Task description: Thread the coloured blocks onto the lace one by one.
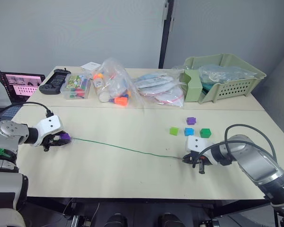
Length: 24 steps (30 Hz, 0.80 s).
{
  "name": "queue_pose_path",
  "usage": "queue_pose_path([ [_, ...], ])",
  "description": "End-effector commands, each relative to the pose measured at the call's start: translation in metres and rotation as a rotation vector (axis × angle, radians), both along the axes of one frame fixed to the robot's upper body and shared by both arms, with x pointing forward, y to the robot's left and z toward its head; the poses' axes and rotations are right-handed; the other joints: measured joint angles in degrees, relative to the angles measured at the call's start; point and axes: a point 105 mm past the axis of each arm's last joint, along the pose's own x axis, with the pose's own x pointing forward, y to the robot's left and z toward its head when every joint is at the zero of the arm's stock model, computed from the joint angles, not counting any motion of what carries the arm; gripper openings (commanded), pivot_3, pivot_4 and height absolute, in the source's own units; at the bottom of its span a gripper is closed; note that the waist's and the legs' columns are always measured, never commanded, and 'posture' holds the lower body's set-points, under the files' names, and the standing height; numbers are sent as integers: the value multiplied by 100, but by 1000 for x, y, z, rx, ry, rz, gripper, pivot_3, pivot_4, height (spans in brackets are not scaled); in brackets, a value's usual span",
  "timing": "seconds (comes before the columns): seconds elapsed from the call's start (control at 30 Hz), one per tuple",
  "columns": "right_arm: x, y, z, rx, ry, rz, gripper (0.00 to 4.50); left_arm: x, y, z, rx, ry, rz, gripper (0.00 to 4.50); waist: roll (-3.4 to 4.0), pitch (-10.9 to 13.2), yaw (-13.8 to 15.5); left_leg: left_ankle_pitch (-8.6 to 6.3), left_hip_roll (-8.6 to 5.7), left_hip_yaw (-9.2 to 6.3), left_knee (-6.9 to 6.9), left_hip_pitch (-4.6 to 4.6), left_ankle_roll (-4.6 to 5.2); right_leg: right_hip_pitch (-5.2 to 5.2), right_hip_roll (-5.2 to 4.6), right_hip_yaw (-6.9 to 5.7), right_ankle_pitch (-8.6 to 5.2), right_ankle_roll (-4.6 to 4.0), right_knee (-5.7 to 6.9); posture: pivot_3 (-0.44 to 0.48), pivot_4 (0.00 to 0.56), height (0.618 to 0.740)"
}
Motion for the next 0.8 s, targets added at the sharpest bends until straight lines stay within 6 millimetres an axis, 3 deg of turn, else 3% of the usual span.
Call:
queue_pose_path([
  [0.03, 2, 2, 7, 6, -26, 11, 0, -3, 4, 8, -19, 11, 7, 3485, -3, -2, 27, 0, 0, -1, 0, -1, 0, 0, 0, -1, 0, 0, -1, 0, 150, 737],
  [0.13, 1, 2, 8, 6, -25, 12, 0, 3, -3, 24, -59, -27, -24, 4481, -5, -2, 52, 0, -3, 0, 1, -4, 0, 0, -3, -1, 0, 0, -4, 0, 150, 737],
  [0.23, 1, 2, 8, 6, -24, 12, 0, 8, -15, 40, -107, -61, -72, 4481, -12, -2, 61, 0, -2, 0, 5, -18, 0, -13, -2, -1, 0, 0, -3, 0, 150, 737],
  [0.4, 1, 3, 9, 13, -27, 9, 0, 22, -67, 70, -231, -112, -285, 4481, -25, 0, 117, 0, -7, -3, 16, -33, 0, -20, -7, -4, 1, 2, -2, 0, 150, 737],
  [0.57, 0, 7, 10, 24, -32, 9, 0, 20, -116, 75, -286, -81, -483, 4481, -26, 0, 76, 0, -6, -5, 13, -37, 0, -26, -5, -3, 3, 2, 2, 0, 150, 737],
  [0.63, 0, 10, 11, 27, -33, 10, 0, 17, -127, 73, -291, -71, -521, 4481, -30, -2, 38, 0, -9, -3, 13, -47, 0, -58, -7, 4, 6, -3, 38, 0, 150, 737],
  [0.8, -2, 22, 12, 39, -43, 37, 0, 1, -175, 57, -312, -18, -670, 4481, -30, -2, 27, 0, -10, -7, 10, -48, 0, -81, -5, 8, 6, -10, 75, 0, 150, 737],
])
